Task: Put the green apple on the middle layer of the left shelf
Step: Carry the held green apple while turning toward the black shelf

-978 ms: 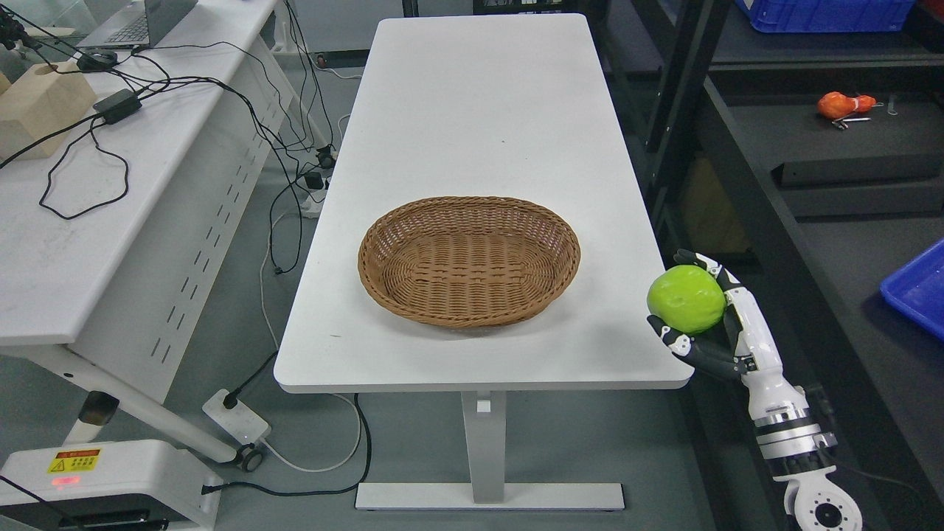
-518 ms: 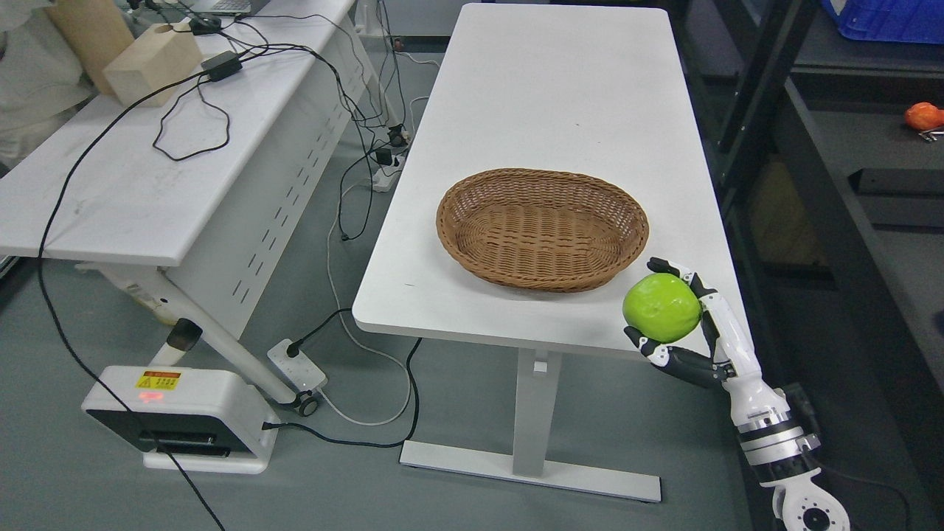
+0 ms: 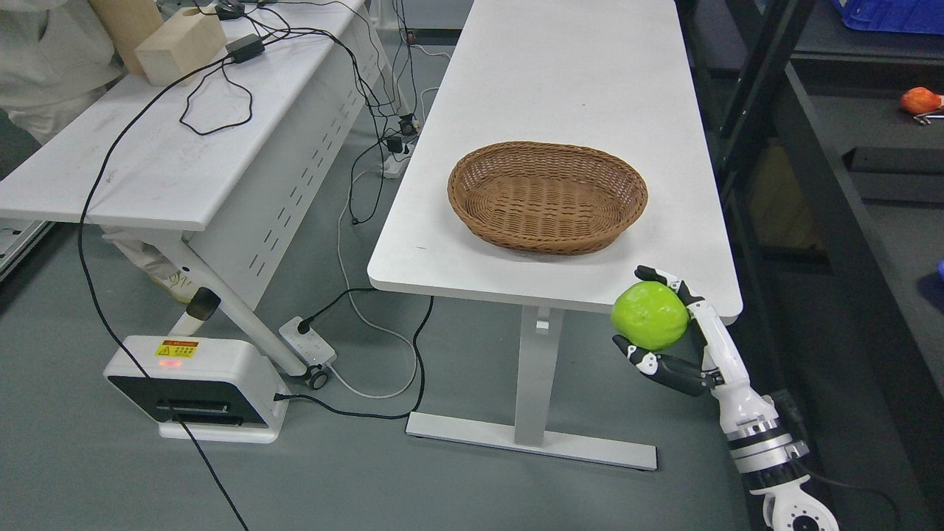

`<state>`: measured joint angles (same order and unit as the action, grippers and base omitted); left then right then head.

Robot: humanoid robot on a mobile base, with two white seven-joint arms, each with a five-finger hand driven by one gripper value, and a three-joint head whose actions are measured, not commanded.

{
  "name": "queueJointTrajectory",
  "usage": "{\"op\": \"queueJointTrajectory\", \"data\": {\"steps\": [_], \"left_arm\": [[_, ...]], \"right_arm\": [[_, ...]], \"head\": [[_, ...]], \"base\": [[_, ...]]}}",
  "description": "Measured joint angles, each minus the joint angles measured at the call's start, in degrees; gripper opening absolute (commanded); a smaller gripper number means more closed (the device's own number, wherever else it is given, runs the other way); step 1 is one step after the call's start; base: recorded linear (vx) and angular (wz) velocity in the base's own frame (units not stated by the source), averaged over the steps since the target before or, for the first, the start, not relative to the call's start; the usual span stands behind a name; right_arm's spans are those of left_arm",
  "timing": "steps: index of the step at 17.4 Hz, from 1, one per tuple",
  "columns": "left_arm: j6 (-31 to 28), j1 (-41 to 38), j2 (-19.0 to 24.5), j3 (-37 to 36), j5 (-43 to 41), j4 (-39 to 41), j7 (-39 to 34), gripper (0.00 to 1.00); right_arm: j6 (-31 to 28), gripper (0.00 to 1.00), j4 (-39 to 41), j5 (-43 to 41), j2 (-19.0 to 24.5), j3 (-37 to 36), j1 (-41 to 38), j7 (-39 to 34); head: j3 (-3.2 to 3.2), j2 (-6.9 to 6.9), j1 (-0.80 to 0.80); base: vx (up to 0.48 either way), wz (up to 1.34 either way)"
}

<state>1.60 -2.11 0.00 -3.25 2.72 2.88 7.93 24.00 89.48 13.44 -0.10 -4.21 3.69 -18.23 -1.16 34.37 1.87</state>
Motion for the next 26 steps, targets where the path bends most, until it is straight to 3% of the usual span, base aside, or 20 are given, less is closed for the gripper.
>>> {"op": "queueJointTrajectory", "data": {"steps": [26], "left_arm": [[-0.2,0.0,0.0,0.0,0.0,0.0,0.0,1.0]], "right_arm": [[2.3,0.04,0.4,0.0,0.1,1.2,0.0,-0.5]], "head": [[0.0,0.0,0.0]], "base": [[-0.179,-0.14]]}}
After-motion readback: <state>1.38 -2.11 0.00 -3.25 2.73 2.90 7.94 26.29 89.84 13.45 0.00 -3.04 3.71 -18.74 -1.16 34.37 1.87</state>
